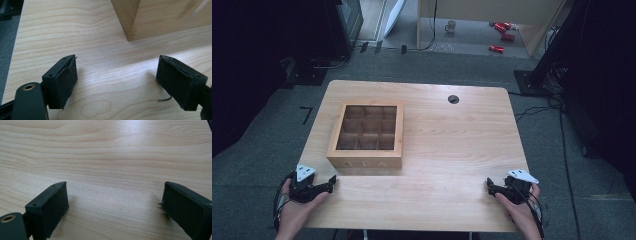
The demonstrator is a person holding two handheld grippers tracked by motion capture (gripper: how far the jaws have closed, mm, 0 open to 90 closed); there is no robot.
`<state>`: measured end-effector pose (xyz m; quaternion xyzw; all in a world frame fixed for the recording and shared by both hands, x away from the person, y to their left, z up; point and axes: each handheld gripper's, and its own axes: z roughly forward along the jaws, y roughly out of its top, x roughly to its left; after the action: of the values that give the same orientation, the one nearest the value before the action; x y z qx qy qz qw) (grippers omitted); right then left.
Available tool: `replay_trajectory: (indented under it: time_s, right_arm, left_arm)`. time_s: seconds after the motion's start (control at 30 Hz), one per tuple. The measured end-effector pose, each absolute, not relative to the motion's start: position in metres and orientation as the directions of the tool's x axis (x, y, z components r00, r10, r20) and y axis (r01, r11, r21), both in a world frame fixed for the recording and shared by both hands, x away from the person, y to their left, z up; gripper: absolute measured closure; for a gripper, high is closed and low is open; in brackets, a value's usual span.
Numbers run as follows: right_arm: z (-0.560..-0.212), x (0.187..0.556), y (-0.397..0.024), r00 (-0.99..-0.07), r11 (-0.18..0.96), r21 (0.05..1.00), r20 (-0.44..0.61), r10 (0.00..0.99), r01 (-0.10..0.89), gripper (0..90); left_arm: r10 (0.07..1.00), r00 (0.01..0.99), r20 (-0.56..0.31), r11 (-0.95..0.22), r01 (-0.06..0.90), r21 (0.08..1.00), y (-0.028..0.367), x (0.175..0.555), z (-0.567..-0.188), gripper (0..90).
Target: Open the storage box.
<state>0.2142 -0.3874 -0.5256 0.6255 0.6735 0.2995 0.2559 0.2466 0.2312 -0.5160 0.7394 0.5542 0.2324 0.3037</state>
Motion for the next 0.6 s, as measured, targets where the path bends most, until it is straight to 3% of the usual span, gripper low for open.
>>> replay_trajectory:
  time_s: [0.6]
  right_arm:
    - [-0.525, 0.215, -0.387, -0.088, 0.043, 0.718, 0.025, 0.996, 0.695, 7.0]
  left_arm:
    - [0.961, 0.249, -0.120, -0.075, 0.651, 0.755, 0.230, 0.247, -0.495, 26.0]
